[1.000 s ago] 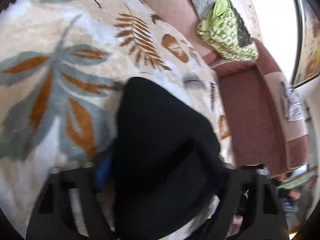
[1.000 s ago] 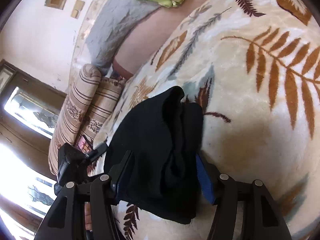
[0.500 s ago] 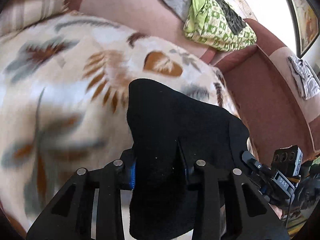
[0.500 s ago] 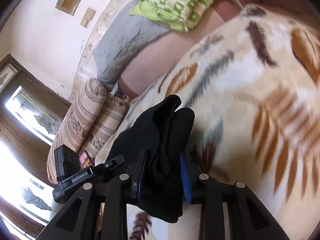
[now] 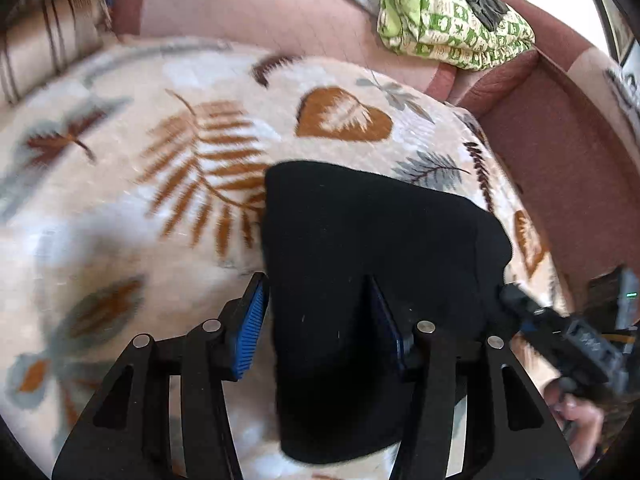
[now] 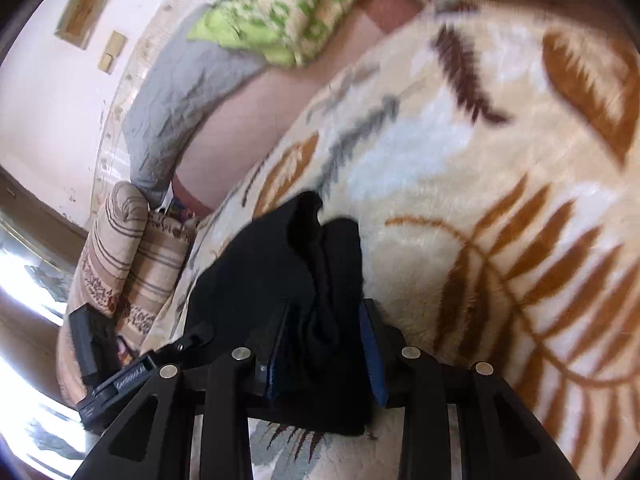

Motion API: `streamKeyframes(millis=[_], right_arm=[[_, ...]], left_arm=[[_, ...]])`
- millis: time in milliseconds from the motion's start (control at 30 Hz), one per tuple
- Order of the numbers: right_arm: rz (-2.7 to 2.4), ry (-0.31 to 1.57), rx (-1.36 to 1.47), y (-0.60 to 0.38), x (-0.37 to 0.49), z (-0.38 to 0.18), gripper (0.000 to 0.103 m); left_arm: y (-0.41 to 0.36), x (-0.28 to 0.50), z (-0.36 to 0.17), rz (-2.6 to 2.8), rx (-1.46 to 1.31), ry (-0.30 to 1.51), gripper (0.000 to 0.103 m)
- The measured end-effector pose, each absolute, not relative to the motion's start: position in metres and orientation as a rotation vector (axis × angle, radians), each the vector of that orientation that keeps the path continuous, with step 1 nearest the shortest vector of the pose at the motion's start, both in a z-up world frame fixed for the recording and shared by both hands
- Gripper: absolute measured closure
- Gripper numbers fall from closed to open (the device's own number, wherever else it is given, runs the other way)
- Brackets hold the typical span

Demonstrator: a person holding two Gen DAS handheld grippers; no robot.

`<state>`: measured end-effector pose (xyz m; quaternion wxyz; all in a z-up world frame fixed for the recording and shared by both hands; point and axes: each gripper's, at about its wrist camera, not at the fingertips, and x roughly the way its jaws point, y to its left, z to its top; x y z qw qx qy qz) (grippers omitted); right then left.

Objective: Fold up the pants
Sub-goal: 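Release the folded pants with both grippers and pull them back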

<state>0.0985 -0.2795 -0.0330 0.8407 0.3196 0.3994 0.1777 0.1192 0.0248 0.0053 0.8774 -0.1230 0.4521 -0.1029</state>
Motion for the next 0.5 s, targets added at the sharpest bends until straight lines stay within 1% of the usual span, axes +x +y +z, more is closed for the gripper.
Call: streamKeyframes(millis=[100, 233, 333, 500], right_arm=[[0.355, 0.782, 0.556, -0.271, 0.073, -0.009, 0.071], [0.296, 0.721, 0.275, -0.236, 0.031, 0.022, 0.071], [0.212, 0.700, 0.111, -0.213, 0.000, 0.025, 0.071], [0.202, 0.728, 0.063, -0.206, -0.019, 0.010, 0.071]], left_arm=[[0.020, 0.092, 0.015, -0.101, -0.148, 0.868, 0.052], [0.016, 0.065, 0.024, 0.014, -0.058, 0.804, 0.052], [0.019, 0.046, 0.029, 0.054, -0.052, 0.790, 0.052], [0.018, 0.025, 0.043, 0.071, -0.038, 0.771, 0.052]])
